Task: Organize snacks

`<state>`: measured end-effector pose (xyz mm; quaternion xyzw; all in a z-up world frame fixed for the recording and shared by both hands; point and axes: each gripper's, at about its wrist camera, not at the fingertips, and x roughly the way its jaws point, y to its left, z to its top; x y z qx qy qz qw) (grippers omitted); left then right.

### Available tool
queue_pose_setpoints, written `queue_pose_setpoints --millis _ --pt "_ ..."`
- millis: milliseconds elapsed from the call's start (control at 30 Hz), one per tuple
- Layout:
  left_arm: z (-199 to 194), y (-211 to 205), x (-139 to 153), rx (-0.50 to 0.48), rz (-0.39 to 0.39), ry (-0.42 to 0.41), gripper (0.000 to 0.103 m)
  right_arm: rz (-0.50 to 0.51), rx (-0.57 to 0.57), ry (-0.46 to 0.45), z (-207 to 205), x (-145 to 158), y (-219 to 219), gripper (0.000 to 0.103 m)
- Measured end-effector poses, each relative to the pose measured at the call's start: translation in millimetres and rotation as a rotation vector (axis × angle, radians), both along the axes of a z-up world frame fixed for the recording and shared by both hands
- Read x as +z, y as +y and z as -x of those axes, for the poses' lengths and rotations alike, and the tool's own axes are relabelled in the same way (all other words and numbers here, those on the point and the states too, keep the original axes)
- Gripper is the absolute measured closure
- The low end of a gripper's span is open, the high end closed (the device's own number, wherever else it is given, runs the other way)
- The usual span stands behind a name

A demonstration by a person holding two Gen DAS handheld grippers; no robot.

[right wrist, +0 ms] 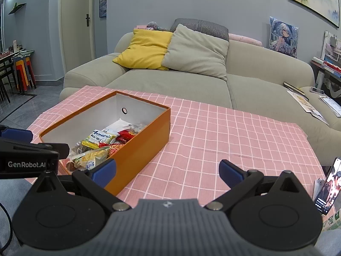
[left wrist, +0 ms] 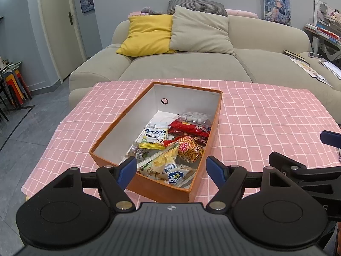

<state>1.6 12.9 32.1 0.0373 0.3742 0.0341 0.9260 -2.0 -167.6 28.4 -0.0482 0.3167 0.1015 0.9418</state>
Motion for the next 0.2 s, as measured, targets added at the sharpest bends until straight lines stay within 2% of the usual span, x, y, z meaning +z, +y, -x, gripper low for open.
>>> queue_pose_setpoints --millis 200 --pt "0.8 1.0 -0.4 0.005 0.003 0.0 0.016 -0.001 -0.002 0.003 -0.1 0.1 -0.2 0.004"
